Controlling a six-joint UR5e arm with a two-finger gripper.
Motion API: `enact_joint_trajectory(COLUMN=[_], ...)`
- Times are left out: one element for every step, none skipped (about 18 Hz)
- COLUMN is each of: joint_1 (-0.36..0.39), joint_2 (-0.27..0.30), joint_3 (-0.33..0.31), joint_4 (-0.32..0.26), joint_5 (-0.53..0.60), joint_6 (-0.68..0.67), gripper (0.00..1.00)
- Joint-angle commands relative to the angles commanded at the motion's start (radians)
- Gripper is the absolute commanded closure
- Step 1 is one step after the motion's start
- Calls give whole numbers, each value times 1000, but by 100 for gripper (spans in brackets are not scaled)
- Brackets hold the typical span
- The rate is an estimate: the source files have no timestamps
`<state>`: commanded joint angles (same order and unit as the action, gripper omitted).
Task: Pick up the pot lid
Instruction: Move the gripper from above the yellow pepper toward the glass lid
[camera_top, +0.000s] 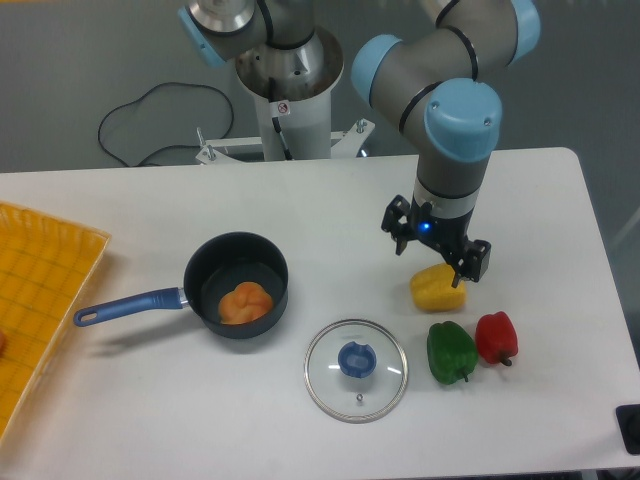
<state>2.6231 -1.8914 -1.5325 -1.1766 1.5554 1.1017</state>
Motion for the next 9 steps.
enact_joint_trajectory(joint_1=[-8, -20, -29, -32, -41, -52, -60, -64, -66], joint_2=[-9, -24, -41, -58, -69, -71, -71, -74, -78], joint_3=[6, 15, 24, 35, 38, 35, 35, 35, 38], joint_4=[2, 2, 3, 5, 8, 15, 17, 20, 23], joint_5=[0, -1, -1, 0, 5, 8, 17, 25, 25], joint_6=[-50, -115, -184, -254, -302, -309, -312, -328, -348], gripper=[0, 0, 0, 0, 0, 0, 0, 0, 0])
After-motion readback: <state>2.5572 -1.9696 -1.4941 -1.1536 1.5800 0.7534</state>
